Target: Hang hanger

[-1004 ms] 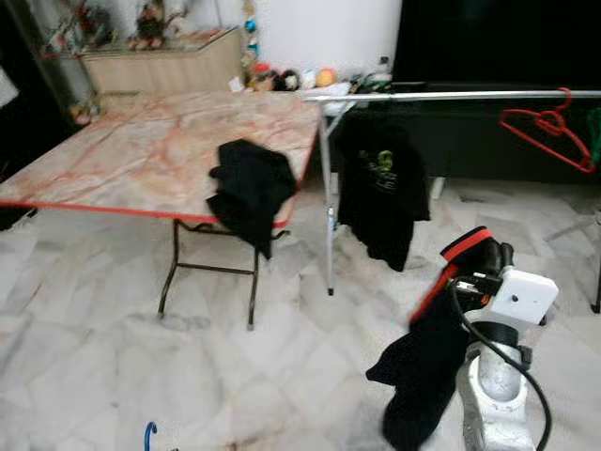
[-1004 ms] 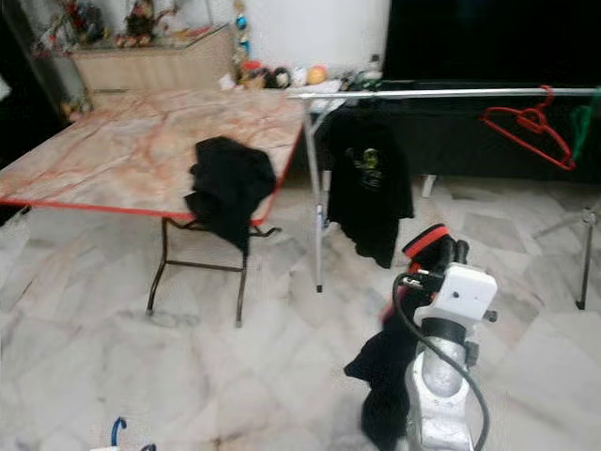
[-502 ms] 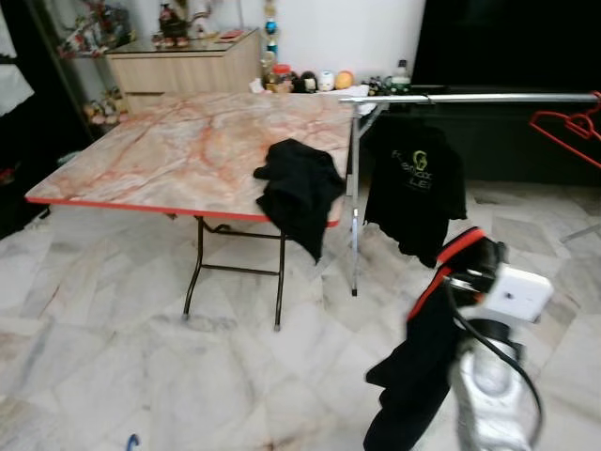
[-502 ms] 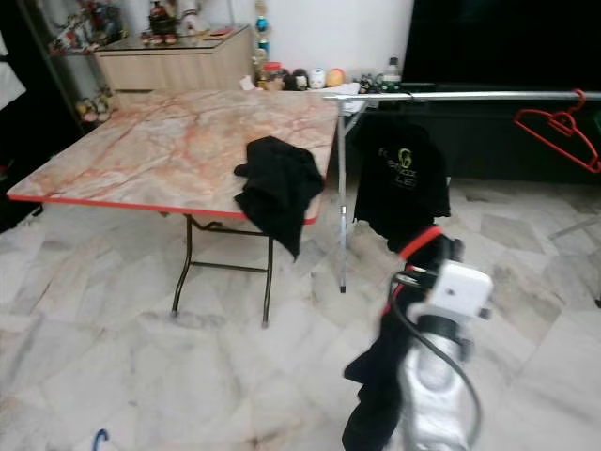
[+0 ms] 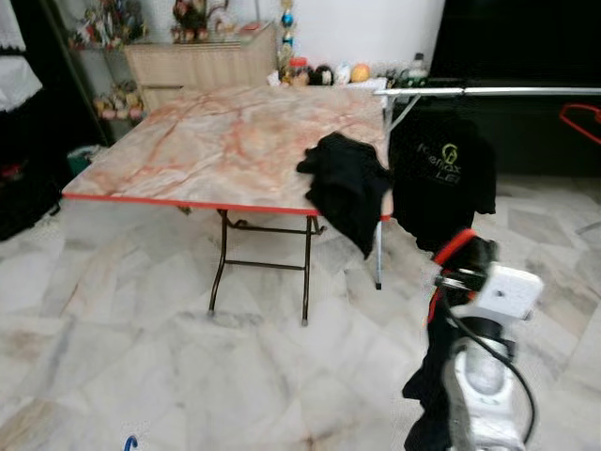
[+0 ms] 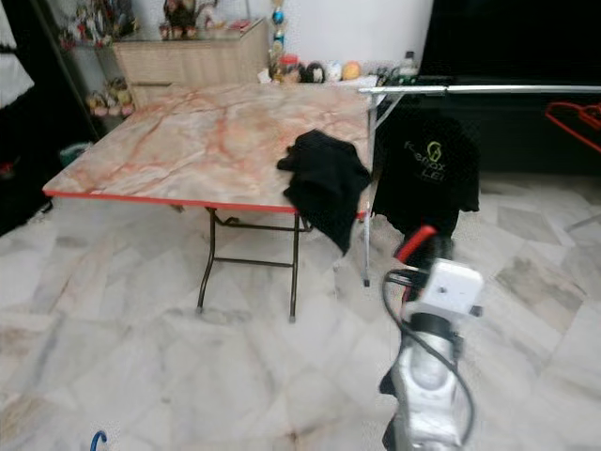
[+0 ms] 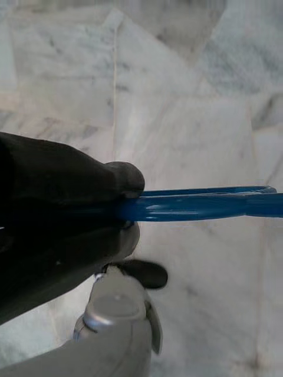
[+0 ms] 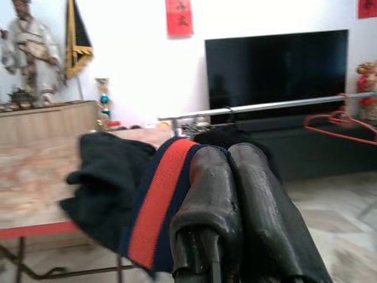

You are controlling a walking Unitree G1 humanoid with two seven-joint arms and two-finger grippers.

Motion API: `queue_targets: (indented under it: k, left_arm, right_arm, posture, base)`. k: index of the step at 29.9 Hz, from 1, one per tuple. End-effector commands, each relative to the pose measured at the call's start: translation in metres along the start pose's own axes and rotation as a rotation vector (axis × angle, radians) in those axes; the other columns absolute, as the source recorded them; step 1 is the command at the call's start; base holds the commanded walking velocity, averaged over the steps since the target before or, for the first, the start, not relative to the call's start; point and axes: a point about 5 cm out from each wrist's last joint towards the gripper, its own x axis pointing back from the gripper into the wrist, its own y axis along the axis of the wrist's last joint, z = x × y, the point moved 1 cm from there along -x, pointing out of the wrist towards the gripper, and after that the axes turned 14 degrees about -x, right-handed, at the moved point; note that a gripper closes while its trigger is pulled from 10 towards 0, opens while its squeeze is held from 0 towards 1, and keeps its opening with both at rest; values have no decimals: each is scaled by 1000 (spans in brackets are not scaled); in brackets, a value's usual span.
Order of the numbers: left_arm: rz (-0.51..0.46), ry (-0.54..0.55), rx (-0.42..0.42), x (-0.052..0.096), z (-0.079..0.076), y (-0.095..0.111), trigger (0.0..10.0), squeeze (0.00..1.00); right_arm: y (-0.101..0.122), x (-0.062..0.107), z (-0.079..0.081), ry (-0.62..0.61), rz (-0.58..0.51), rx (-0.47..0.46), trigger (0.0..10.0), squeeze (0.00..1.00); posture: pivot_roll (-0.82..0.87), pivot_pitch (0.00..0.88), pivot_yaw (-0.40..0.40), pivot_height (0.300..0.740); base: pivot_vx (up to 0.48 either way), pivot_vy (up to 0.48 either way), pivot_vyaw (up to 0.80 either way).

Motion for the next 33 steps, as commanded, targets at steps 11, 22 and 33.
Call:
queue_targets:
  k: [11, 22, 33]
  left_arm:
    - [4, 8, 2, 0, -4, -1, 10000, 0]
    - [-4, 4, 16, 0, -6, 0, 10000, 0]
    - [1, -22, 17, -2, -25, 3, 10000, 0]
  right_arm:
    - [9, -4, -3, 3, -43, 11, 10000, 0]
    - [11, -7, -2, 8, -48, 14, 10000, 0]
    - [11, -8, 1, 26, -50, 24, 10000, 0]
  posture:
    - [8, 40, 87, 740]
    - [13, 52, 80, 740]
    - [13, 54, 79, 740]
  base:
    - [0, 303, 0]
    - [0, 0, 0]
    - [0, 0, 0]
